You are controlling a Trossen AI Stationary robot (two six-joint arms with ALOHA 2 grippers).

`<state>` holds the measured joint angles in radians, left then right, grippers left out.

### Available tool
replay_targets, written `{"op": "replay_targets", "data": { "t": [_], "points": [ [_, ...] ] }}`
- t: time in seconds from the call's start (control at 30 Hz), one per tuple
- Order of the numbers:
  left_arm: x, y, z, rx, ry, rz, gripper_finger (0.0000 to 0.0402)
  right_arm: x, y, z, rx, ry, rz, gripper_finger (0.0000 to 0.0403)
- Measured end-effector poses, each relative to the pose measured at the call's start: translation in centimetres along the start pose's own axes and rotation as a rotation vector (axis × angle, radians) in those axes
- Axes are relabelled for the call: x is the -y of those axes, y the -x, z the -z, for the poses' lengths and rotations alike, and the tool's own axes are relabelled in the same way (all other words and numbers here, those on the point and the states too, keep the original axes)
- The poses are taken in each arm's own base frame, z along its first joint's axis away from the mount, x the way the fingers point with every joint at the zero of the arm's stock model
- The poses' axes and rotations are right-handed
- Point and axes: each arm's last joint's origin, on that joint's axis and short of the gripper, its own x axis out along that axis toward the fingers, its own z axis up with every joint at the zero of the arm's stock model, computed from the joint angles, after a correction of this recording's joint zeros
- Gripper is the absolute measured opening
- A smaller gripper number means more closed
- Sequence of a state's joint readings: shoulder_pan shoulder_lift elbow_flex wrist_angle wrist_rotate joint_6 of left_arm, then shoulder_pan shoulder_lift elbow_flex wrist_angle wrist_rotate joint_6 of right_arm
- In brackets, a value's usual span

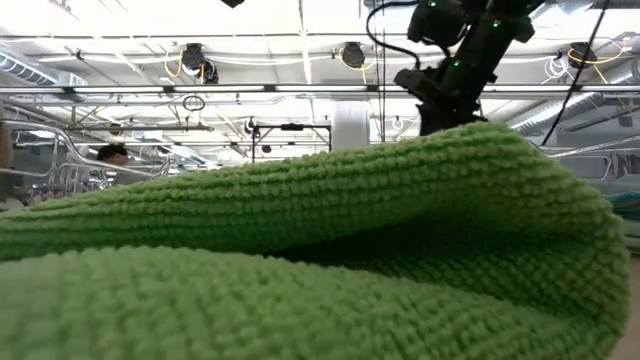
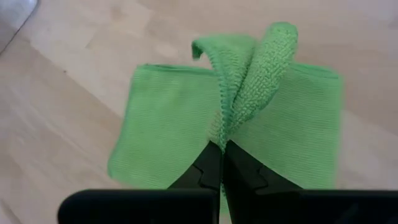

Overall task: Sort microfiber towel by color & place in baskets
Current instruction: Fold the top green microfiber towel

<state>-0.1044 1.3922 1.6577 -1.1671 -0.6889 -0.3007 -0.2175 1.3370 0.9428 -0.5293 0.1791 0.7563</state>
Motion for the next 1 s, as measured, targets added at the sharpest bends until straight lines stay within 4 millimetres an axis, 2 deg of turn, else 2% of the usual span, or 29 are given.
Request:
{"op": "replay_targets", "data": {
  "t": [0.17, 0.33, 0.77, 1.0],
  "points": [
    [-0.1, 0.0, 0.0, 0.005, 0.007, -0.023, 0.0147, -1.8, -1.8, 0.7, 0.004, 0.012, -0.049, 0.0000],
    [-0.1, 0.0, 0.0, 0.004, -0.009, -0.023, 0.0147, -3.0, -2.7, 1.4, -0.015, 0.022, -0.089, 0.0000],
    [-0.1, 0.0, 0.0, 0.004, 0.015, -0.022, 0.0147, -3.4, -2.8, 1.9, -0.024, 0.019, -0.095, 0.0000],
    [-0.1, 0.0, 0.0, 0.005, 0.034, -0.019, 0.0147, -3.8, -4.4, 1.5, -0.004, -0.017, -0.124, 0.0000]
  ]
}}
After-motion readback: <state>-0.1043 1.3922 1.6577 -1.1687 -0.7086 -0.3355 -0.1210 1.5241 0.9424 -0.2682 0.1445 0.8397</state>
